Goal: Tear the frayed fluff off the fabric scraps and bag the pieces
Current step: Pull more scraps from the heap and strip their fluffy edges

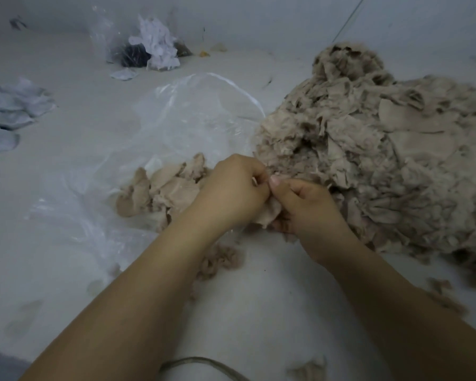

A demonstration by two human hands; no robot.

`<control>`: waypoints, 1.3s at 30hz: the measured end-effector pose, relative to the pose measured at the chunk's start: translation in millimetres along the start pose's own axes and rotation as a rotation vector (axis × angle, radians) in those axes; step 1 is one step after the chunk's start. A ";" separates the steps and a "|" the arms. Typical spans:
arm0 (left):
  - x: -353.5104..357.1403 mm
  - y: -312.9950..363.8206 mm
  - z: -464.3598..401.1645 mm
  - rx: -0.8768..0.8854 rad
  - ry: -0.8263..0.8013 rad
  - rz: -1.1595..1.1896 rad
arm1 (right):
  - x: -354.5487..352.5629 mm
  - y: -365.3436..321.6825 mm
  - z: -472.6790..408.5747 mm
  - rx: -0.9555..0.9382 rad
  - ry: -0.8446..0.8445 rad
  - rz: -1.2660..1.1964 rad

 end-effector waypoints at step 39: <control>8.8 -6.9 52.9 -0.247 0.035 0.568 | -8.6 3.4 22.1 -0.064 0.060 0.065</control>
Point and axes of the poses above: each hand's wrist, its own z-axis away from the middle knuckle, its own x-axis out of the palm, y = z × x, the point moved 2 cm from there along -z, towards the middle knuckle, and after that the axes turned 8 degrees about x, right-handed, at the moved point
